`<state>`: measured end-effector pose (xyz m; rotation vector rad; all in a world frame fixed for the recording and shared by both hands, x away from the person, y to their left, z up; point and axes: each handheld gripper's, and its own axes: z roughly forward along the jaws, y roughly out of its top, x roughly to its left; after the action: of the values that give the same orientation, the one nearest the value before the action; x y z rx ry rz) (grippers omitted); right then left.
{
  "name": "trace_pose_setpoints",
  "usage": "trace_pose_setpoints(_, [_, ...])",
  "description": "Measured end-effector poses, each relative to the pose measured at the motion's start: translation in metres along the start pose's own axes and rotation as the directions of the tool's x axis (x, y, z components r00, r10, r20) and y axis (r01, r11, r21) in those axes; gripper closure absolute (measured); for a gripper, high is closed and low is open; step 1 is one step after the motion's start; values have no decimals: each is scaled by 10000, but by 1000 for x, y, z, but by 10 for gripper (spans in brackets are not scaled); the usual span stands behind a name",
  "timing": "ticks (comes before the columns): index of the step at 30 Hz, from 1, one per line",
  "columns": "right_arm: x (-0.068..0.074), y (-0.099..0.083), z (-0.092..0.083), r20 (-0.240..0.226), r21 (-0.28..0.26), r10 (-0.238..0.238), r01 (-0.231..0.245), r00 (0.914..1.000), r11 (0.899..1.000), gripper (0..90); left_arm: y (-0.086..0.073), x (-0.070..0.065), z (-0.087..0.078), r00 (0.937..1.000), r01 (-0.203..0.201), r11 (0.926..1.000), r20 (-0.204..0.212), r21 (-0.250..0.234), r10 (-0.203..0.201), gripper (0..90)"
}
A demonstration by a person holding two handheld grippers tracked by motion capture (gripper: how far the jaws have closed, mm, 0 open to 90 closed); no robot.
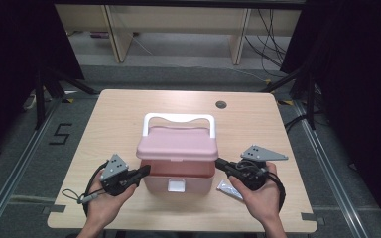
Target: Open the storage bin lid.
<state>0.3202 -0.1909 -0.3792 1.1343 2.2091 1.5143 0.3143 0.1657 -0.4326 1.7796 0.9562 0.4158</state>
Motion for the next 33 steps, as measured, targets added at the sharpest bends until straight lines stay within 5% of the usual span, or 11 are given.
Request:
trace_pose_setpoints(12, [-3,10,2,221,-345,-177,185,9996,9992,900,0,0,3,9999,-137,9999,5,14,137,900])
trace_pose_setpoints(13, [-1,11,1,228,-219,160,-155,9996,9996,900,0,0,3,9999,-139,9999,55,-38,139,900])
trace_pose_setpoints(21, [-2,16,5,453,-468,-161,183,9988,9987,900,-1,1,4,9998,-199,9998,85,-53,199,900])
trace_pose_setpoints(30, [0,18,6,351,-584,140,-119,9993,9982,900,0,1,3,9997,-239,9997,85,-34,240,900])
trace_pose_setpoints(33, [-1,21,6,621,-784,-223,272,9978,9966,900,0,1,3,9996,-248,9997,96,-43,249,900])
